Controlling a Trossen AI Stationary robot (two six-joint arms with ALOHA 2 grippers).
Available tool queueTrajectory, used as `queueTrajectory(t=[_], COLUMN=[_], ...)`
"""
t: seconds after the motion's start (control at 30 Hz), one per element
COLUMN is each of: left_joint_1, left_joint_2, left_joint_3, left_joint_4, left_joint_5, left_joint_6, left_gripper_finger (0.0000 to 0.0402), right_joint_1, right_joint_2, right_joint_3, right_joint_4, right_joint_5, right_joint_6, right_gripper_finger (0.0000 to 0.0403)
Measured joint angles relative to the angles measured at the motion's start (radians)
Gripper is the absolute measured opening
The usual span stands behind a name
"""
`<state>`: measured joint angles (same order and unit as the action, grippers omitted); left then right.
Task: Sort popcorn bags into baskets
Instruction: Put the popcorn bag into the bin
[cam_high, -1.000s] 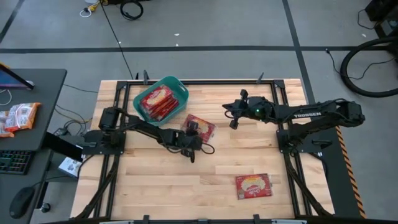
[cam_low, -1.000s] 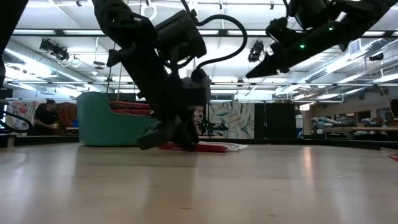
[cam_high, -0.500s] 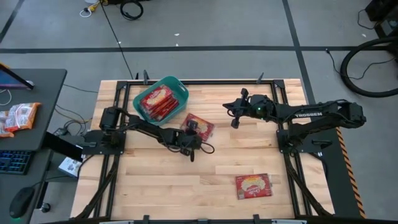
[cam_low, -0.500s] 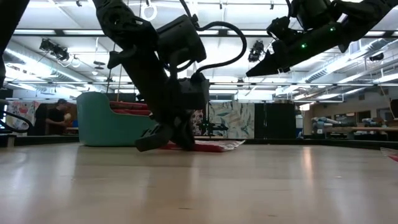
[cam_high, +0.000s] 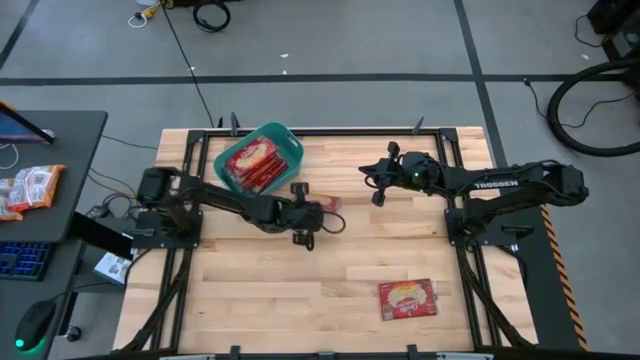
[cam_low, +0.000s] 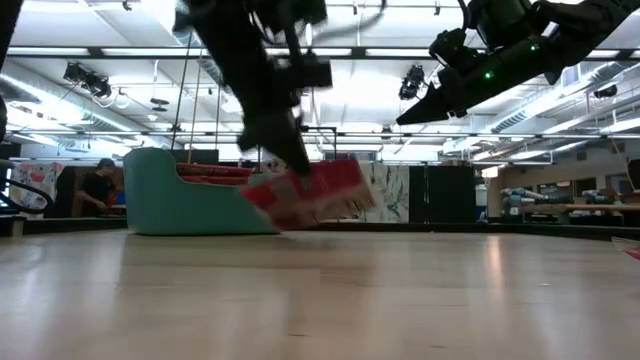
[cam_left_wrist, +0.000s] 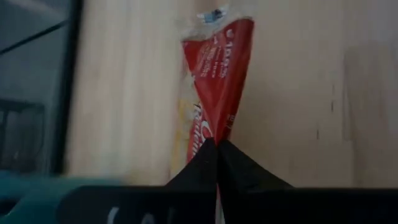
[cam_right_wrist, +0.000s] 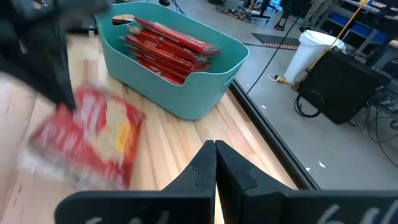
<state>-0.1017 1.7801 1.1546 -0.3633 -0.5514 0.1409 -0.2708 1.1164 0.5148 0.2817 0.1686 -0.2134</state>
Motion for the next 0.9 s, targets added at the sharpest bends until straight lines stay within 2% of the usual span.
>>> queueTrajectory(t=[0.17,0.4,0.53,0.67,0.9], left_joint_1=[0.009,0.056,0.06,0.072,0.135], left_joint_2=[-0.108,-0.249,-0.296,-0.335,-0.358], left_joint_3=[0.06,0.065,0.065,0.075,0.114], left_joint_4=[-0.192,-0.428,-0.483,-0.503,-0.671], left_joint_5=[-0.087,-0.185,-0.278,-0.284,-0.287], left_joint_6=[-0.117,-0.348,-0.37,-0.375,-0.453], left_gripper_finger=[0.0002,0.0001,0.0001,0.0001,0.0001], right_joint_1=[-0.007,-0.008,-0.008,-0.008,-0.008], right_joint_2=[0.0,-0.001,-0.002,-0.003,-0.006], right_joint_3=[0.0,0.001,0.001,0.001,0.001], right_joint_4=[-0.004,-0.007,-0.006,-0.005,-0.001], right_joint_5=[0.004,0.012,0.015,0.014,0.014], right_joint_6=[0.0,0.0,0.0,0.0,0.002], right_gripper_finger=[0.0007,0.0007,0.0007,0.0007,0.0007])
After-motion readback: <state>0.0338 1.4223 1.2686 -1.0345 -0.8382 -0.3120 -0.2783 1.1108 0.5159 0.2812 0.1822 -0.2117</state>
